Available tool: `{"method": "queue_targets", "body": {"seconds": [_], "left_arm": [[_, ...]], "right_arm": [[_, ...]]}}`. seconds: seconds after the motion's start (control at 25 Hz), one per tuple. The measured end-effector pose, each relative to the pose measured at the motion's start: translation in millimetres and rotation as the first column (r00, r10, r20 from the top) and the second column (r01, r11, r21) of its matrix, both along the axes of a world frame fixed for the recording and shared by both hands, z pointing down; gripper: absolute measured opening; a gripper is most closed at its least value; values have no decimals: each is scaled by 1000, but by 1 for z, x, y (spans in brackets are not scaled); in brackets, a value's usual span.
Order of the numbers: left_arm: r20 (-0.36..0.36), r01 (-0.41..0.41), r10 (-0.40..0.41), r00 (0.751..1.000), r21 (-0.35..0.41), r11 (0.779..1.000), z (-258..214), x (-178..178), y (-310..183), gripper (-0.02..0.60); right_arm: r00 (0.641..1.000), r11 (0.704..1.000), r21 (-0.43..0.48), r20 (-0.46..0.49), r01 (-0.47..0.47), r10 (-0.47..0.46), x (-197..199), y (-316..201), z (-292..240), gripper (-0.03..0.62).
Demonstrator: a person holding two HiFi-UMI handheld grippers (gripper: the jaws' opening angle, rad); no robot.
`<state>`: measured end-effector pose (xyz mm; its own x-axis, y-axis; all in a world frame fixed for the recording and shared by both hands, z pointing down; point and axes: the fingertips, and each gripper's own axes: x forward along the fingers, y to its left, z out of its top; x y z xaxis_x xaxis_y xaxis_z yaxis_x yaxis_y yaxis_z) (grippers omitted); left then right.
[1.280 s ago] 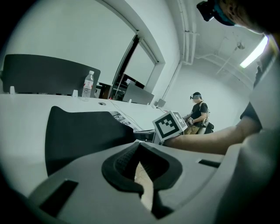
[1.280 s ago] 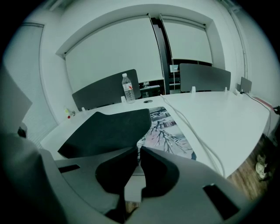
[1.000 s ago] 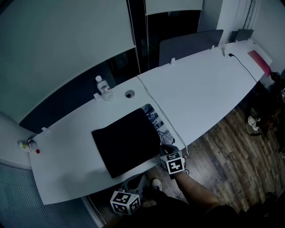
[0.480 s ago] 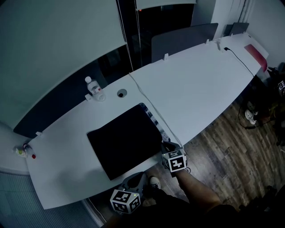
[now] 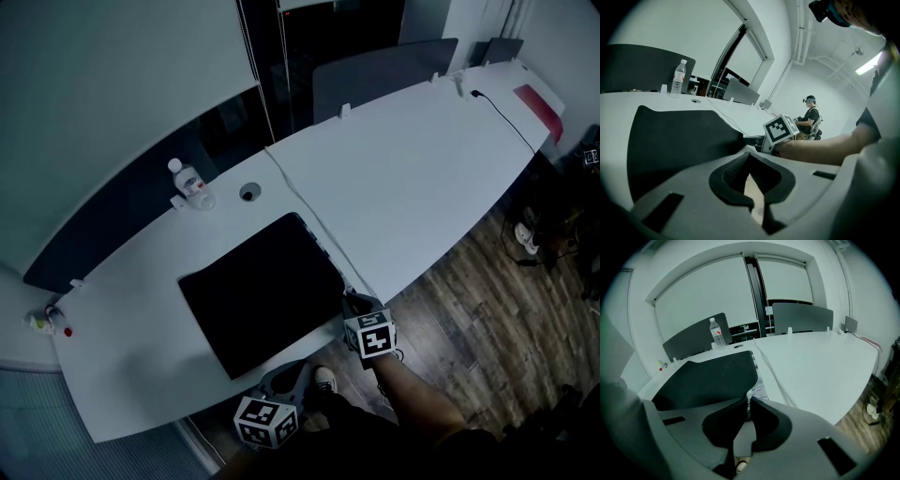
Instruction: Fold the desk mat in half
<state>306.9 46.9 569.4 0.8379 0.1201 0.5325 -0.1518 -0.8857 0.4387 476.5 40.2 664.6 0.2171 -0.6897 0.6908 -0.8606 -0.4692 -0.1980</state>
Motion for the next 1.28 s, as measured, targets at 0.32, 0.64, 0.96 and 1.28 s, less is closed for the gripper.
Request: {"method": "queue_targets", "body": {"seconds": [0.32,0.64,0.96,1.28], "left_arm": [[5,-19,20,1000,-8,1000,3,7,5,6],[6,-30,30,1000,-9,1000,4,6,8,6],[20,-30,30,999,14,999,-8,-17,-3,6],[-13,-80,81,997,28,996,-27,-52,-17,6]], "right_arm": [[1000,1000,1,10,-22,22,8,5,3,41],[1000,1000,-2,11,-29,29,7,7,5,43],[994,994,3,4,-106,106,8,12,-1,44],[977,977,36,-16,-210,210,-18,27,-29,44]]}}
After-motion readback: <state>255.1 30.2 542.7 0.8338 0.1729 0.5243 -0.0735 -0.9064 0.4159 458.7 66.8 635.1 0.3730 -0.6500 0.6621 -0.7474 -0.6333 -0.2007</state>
